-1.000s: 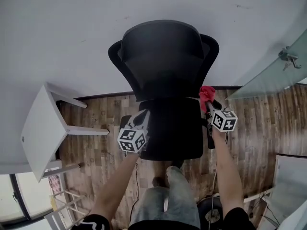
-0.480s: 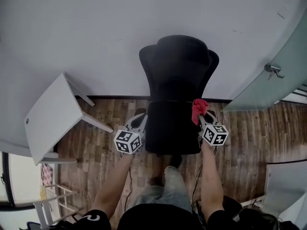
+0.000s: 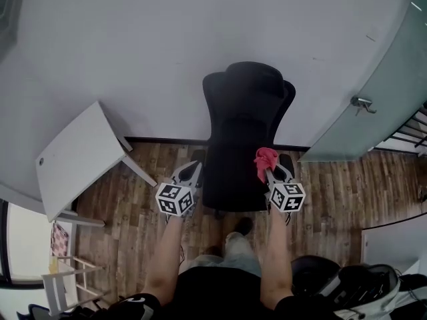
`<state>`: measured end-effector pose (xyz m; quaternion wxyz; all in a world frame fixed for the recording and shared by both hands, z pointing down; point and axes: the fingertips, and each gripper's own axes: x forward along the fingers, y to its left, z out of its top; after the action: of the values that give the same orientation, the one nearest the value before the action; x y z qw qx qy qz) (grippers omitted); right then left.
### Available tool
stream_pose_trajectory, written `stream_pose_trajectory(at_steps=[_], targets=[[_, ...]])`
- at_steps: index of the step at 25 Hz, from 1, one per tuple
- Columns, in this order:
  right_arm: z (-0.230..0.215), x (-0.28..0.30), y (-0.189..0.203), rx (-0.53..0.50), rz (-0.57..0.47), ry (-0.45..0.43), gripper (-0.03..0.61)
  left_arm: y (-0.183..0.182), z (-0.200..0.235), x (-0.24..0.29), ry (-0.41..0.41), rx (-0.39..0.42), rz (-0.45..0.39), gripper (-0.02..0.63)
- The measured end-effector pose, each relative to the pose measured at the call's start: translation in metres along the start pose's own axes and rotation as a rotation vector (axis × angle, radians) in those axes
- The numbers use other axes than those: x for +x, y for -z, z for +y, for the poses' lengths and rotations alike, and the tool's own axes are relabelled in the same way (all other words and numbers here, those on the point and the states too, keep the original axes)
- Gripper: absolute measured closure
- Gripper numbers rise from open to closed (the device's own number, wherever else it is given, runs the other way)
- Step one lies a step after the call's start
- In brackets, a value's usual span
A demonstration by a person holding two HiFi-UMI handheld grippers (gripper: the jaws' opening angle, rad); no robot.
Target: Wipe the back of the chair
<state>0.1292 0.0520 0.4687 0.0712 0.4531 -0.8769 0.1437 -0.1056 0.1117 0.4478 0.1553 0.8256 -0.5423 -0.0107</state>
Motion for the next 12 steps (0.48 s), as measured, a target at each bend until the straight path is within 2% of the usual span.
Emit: stream_pose_trajectory(at_steps=[4,8,12], targets=[[0.019,-0.021,-0.013,-0.028,-0.007,0.008,0.508,-0.011,-0.022,-0.013,0.025,0.03,-0.008,0.589],[0.028,-0.045,-0.014,-0.005,-0.029,0.028,0.508,-0.013,-0.044,-0.023,0.035,0.063,-0.004,0.589],[0.034,-0.06,-0.006,0.004,-0.014,0.03,0.508,-0.018,-0.056,-0.032,0.033,0.008,-0.033,0.589]])
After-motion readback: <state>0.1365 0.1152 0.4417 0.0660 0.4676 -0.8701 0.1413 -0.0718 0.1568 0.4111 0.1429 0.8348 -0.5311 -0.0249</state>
